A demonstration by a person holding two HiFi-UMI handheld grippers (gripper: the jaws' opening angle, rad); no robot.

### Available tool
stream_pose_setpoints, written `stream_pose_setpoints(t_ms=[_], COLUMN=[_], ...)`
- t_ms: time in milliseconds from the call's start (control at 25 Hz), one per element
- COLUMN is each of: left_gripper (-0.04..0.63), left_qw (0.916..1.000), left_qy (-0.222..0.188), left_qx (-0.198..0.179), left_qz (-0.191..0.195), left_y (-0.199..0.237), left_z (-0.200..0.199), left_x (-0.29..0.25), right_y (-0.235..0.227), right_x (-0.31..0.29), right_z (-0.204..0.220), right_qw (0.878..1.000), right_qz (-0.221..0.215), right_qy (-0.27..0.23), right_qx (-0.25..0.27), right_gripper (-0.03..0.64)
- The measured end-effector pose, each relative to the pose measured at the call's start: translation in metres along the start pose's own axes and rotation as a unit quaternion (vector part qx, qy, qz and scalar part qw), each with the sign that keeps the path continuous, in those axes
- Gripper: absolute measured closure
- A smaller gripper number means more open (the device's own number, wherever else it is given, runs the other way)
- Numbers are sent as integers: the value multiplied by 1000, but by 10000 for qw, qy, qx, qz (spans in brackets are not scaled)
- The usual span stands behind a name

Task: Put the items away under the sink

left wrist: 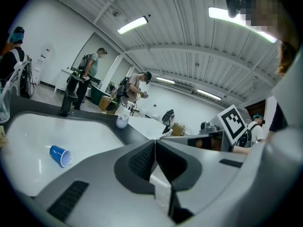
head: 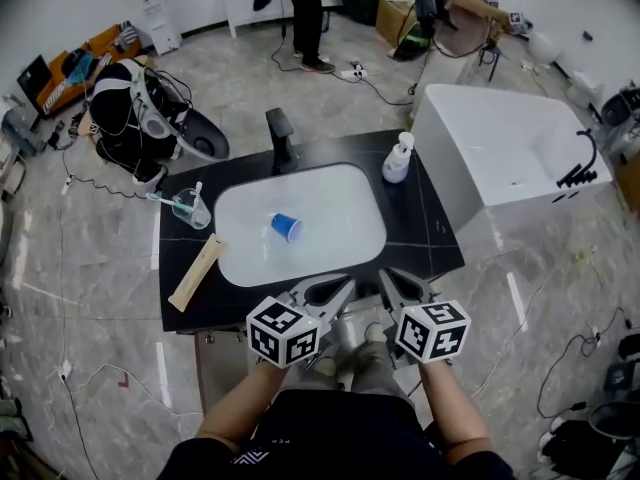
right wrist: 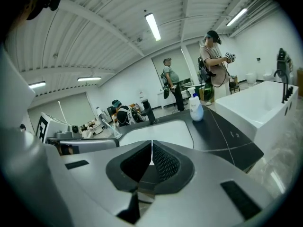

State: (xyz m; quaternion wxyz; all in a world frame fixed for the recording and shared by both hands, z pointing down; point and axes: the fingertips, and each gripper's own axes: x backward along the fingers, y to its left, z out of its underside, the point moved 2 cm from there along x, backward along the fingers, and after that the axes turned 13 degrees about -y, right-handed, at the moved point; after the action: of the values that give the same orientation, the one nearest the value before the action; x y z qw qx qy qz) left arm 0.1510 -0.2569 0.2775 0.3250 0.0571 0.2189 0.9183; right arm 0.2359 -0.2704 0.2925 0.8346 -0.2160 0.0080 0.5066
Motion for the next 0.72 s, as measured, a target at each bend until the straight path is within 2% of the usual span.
stream_pose_setpoints(t_ms=[240,560,720], left_gripper=[581,581,581], left_qw=[9995,9990,9984], left_qy=[-113,-140,-102], left_qx=[-3,0,23], left_qz=[-282,-432,-547], left_y=[17,24,28], left_z=[-13,-17,-15], left_x=[-34,-101,-120], right_y=[-41,-86,-100], right_x=[-25,-56,-68], right_z=[-29,-50,-57], right_qw=[9999,9982,9970], right_qz=[-72,-516,-710], right_qy=[-66,277,316], right_qx=[-27,133,10], right_gripper=[581,581,581])
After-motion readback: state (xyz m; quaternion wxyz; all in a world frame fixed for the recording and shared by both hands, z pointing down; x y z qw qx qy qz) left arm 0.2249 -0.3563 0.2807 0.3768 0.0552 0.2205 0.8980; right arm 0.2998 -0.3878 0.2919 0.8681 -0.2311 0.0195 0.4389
